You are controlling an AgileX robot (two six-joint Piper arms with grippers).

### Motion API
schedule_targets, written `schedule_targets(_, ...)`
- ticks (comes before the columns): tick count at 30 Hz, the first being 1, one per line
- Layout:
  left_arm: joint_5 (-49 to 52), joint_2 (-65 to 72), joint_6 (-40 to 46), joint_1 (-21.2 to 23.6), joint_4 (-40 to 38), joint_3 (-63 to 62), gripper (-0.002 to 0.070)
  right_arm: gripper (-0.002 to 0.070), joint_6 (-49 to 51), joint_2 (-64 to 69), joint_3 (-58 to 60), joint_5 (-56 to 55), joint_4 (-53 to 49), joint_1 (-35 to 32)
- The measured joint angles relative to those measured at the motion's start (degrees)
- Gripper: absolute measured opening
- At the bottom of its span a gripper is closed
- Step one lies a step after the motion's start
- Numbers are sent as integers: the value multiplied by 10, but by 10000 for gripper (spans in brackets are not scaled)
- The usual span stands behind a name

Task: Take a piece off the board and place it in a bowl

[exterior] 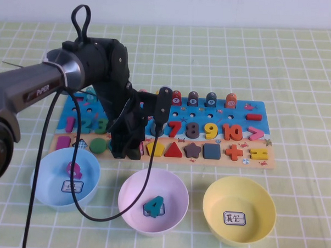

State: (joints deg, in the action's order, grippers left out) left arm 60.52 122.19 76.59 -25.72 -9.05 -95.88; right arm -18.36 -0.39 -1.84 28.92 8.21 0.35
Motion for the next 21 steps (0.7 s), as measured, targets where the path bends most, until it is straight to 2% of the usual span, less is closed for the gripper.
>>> schedule_targets(5,0,1,0,0,0,-2,351,-18,0,0,0,0,0,0)
schedule_targets(12,1,1,0,0,0,-3,292,-18,0,0,0,0,0,0)
schedule_targets(21,9,1,-4,0,0,-5,291,-18,0,0,0,0,0,0)
